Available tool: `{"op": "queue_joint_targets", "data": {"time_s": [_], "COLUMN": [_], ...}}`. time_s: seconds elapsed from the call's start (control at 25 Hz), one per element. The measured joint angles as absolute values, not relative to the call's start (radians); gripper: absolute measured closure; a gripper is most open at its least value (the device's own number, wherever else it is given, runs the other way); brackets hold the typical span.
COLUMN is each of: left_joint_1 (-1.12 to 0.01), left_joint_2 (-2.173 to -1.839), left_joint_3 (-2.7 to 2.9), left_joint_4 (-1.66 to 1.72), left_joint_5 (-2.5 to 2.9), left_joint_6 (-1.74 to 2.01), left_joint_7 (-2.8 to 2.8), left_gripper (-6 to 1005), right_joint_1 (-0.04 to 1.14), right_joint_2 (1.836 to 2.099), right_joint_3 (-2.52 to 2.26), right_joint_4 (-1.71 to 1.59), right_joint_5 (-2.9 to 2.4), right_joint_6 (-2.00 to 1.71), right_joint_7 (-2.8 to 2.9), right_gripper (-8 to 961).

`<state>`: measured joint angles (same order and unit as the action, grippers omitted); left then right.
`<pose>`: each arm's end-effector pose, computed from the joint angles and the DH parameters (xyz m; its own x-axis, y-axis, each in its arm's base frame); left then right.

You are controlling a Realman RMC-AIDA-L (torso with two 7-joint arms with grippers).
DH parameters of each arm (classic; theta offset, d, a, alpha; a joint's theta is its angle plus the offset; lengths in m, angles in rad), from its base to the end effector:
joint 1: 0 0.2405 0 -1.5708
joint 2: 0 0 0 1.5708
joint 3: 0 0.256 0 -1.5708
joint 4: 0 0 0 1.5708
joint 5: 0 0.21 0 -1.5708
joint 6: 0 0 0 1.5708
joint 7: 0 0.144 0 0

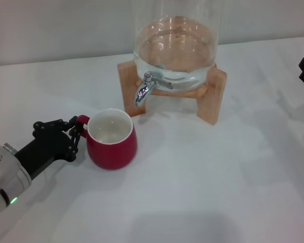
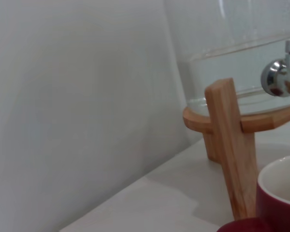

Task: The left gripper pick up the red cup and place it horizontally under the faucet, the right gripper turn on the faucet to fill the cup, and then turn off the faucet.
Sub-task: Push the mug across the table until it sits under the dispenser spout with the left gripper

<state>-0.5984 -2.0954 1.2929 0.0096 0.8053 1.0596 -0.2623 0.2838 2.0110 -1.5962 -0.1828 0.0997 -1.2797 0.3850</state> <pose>-0.2946 0.3353 -0.0818 0.9116 0.0211 0.4105 0.3164 -0.6738 -0.6678 0.3684 0.2959 0.0450 0.6513 0.1147 -0.7501 -0.7430 -0.1046 -0.6611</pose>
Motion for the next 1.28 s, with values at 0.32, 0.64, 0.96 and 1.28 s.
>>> {"op": "queue_joint_targets", "data": {"time_s": [0.32, 0.64, 0.96, 1.28], "left_joint_1": [-0.603, -0.607, -0.627, -0.641], "left_joint_2": [-2.094, -2.095, -2.095, -2.095], "left_joint_3": [1.293, 1.293, 1.293, 1.293], "left_joint_4": [0.025, 0.065, 0.071, 0.071], "left_joint_5": [0.841, 0.851, 0.855, 0.860], "left_joint_6": [1.057, 1.066, 1.064, 1.060], "left_joint_7": [-0.262, -0.268, -0.273, -0.273], "left_gripper": [922, 923, 923, 923], "right_joint_1": [0.284, 0.284, 0.285, 0.286], "right_joint_2": [2.011, 2.011, 2.011, 2.011], "right_joint_3": [-1.598, -1.599, -1.598, -1.598], "right_joint_4": [-0.187, -0.189, -0.192, -0.193], "right_joint_5": [0.100, 0.100, 0.100, 0.100], "right_joint_6": [-1.275, -1.267, -1.266, -1.266], "right_joint_7": [0.385, 0.385, 0.385, 0.385], "right_gripper": [82, 82, 82, 82]}}
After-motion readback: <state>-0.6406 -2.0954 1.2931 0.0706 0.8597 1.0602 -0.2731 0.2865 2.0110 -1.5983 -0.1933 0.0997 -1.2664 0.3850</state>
